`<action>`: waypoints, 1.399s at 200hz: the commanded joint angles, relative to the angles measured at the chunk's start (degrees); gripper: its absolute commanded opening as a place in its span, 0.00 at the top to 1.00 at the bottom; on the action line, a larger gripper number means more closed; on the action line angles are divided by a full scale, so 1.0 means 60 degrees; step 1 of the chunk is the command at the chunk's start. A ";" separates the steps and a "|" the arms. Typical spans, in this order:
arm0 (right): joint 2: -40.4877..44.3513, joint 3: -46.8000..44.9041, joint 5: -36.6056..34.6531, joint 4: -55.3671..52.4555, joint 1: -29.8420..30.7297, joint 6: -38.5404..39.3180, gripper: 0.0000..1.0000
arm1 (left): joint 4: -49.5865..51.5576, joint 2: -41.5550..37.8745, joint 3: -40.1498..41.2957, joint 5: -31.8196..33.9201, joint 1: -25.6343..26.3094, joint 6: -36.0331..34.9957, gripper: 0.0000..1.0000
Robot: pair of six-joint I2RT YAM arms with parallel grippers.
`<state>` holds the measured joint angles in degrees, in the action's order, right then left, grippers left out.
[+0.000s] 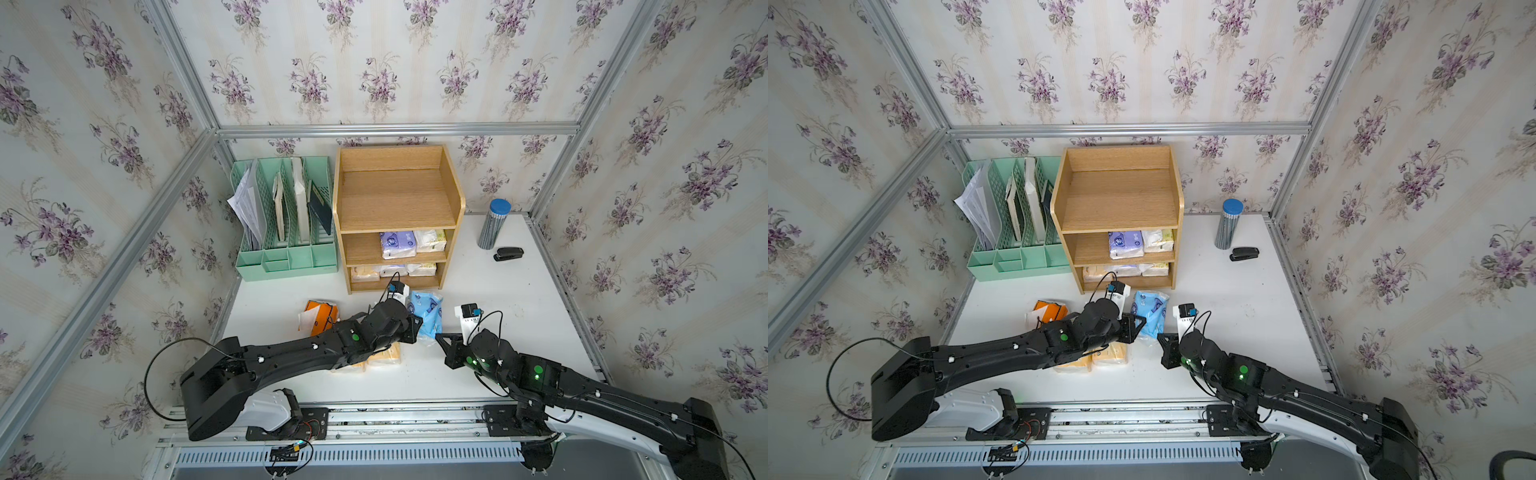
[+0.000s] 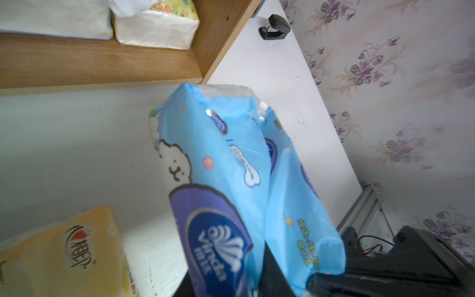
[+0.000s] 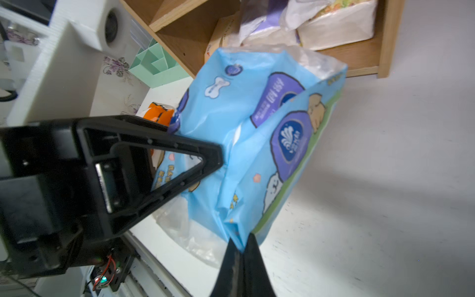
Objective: Remove the tissue boxes from the shelf
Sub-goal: Place the box of tissues at the center of the board, then move the box of tissues to the center of the board.
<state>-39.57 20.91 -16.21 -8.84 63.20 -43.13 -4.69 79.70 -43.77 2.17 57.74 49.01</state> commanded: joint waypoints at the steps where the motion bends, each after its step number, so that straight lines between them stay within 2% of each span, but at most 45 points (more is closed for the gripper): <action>1: 0.0023 -0.0514 -0.0392 -0.0156 -0.0001 -0.0027 0.95 | -0.0090 0.0447 0.0000 0.0721 -0.0013 0.0208 0.66; 36: -0.0345 -0.1494 -0.0272 0.0659 -0.0001 -0.0208 0.94 | -0.0374 0.1374 -0.0018 0.0684 -0.0014 0.0520 0.57; 44: -0.0376 -0.1613 -0.0290 0.0714 -0.0002 -0.0251 0.91 | -0.0444 0.1356 0.0022 0.0717 -0.0014 0.0561 0.47; 50: -0.0366 -0.1637 -0.0318 0.0665 -0.0001 -0.0263 0.86 | -0.0396 0.1284 0.0003 0.0756 -0.0013 0.0529 0.33; 59: -0.0285 -0.1561 -0.0442 0.0449 -0.0002 -0.0350 0.75 | -0.0052 0.1048 -0.0153 0.0831 -0.0024 0.0376 0.17; 70: -0.0096 -0.1342 -0.0608 -0.0017 -0.0002 -0.0416 0.58 | 0.0750 0.0700 -0.0603 0.0971 -0.0013 0.0040 0.06; 79: 0.0135 -0.1093 -0.0727 -0.0408 -0.0001 -0.0400 0.49 | 0.1505 0.0377 -0.1058 0.1106 -0.0021 -0.0240 0.00; 105: 0.0874 -0.0113 -0.1305 -0.1703 -0.0016 -0.0397 0.31 | 0.3321 -0.0858 -0.2006 0.1882 -0.0042 -0.0903 0.01; 126: 0.1108 0.0634 -0.1443 -0.2276 -0.0322 -0.0312 0.25 | 0.3974 -0.1988 -0.1886 0.2349 -0.0306 -0.1170 0.01; 147: 0.0573 0.0949 -0.0170 -0.2041 -0.1697 0.0056 0.27 | 0.4125 -0.3139 -0.1148 0.2371 -0.0815 -0.1471 0.01; 166: -0.0378 0.0666 0.2178 -0.1161 -0.3572 0.0450 0.35 | 0.4685 -0.4141 -0.0518 0.2363 -0.1357 -0.1463 0.01; 180: -0.1133 0.0425 0.3102 -0.0363 -0.4159 0.0460 0.39 | 0.5092 -0.4977 -0.0062 0.2310 -0.1792 -0.1475 0.01; 222: -0.2919 -0.0041 0.4274 0.1837 -0.4148 -0.0068 0.47 | 0.6243 -0.7610 0.1095 0.2603 -0.2971 -0.1690 0.01; 243: -0.3425 -0.0300 0.4311 0.2855 -0.3918 -0.0587 0.48 | 0.6504 -0.8707 0.1463 0.2470 -0.3524 -0.1953 0.01; 280: -0.4716 -0.0013 0.3657 0.3715 -0.2798 -0.1098 0.49 | 0.6715 -0.9126 0.1451 0.2331 -0.4057 -0.2415 0.01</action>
<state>-64.31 19.53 7.05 6.55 43.35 -46.68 34.41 24.99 -34.65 16.47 34.79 37.56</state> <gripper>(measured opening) 0.515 0.988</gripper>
